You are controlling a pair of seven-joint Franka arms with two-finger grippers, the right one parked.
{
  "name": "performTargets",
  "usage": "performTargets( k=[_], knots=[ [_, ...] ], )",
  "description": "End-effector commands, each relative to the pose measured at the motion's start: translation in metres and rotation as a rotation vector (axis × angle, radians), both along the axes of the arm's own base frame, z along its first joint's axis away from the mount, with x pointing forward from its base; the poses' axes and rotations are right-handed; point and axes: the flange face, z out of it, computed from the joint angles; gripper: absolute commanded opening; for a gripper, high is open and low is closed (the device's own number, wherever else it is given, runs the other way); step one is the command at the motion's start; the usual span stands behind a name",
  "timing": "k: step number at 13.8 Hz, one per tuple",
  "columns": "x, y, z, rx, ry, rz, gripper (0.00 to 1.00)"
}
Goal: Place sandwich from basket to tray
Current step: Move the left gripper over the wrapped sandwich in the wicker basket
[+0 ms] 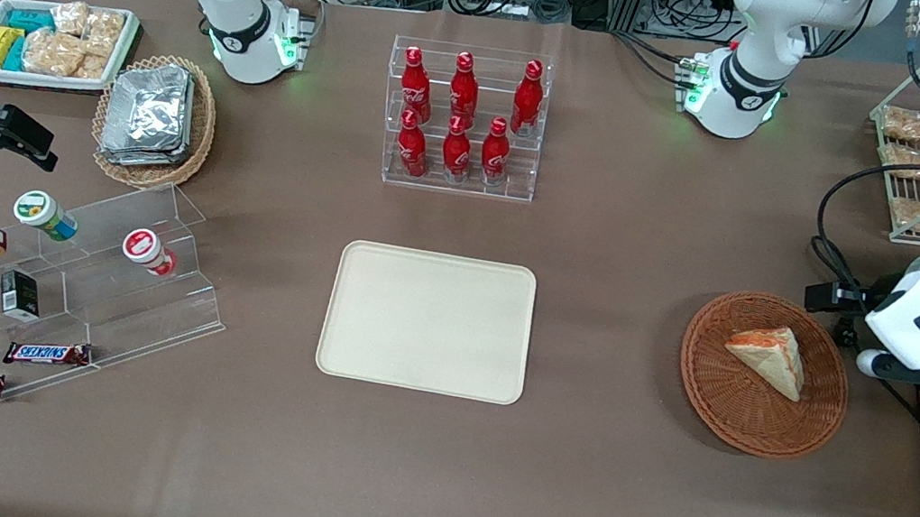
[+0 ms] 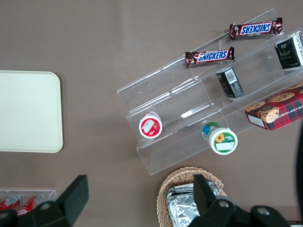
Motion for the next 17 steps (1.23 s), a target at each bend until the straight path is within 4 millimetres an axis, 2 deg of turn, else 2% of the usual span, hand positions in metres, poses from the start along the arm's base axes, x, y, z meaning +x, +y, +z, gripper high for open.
performTargets(
  k=[1,4,6,11,14,17],
  knots=[
    [0.004,0.003,-0.016,0.056,0.017,0.238,1.00],
    [0.000,0.010,-0.037,0.077,0.011,0.372,1.00],
    [-0.003,0.016,-0.063,0.091,-0.032,0.479,1.00],
    [-0.034,0.044,-0.134,0.099,-0.089,0.599,1.00],
    [-0.038,0.044,-0.171,0.105,-0.096,0.663,1.00],
    [-0.038,0.043,-0.194,0.103,-0.102,0.684,1.00]
  ],
)
